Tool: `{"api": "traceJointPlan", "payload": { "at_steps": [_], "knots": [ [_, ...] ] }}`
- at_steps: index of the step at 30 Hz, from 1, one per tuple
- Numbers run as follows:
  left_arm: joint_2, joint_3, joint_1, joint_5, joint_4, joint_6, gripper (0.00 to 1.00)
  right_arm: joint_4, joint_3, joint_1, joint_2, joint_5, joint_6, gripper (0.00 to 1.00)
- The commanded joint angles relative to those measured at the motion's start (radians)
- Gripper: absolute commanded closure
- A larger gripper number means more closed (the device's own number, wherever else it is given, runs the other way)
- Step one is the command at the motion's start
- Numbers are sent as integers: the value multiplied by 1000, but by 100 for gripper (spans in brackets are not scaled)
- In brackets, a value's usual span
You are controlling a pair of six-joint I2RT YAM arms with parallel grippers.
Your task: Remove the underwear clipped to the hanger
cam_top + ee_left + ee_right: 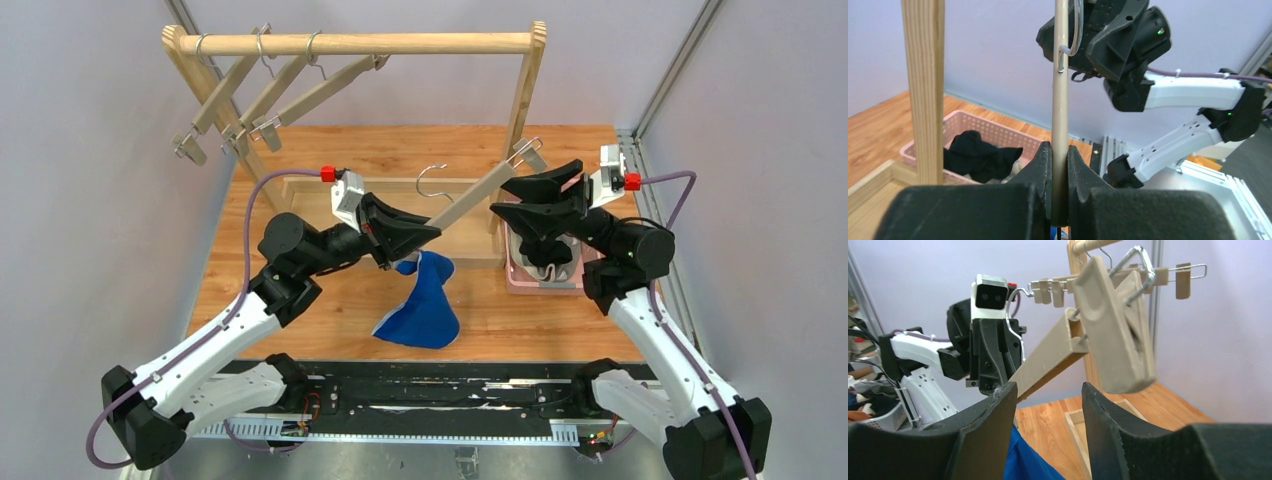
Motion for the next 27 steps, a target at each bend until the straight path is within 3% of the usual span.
{"api": "traceJointPlan", "payload": {
  "at_steps": [1, 9, 27],
  "knots": [
    [27, -14, -6, 51, 237, -119, 100, 252, 17, -9, 43, -9, 148, 49],
    [79, -20, -6, 90, 350, -192, 100, 504, 41, -9, 150, 32, 304, 52],
    [125, -7, -11, 86, 333, -166, 100, 514, 84, 11, 188, 7, 354, 57]
  ]
}}
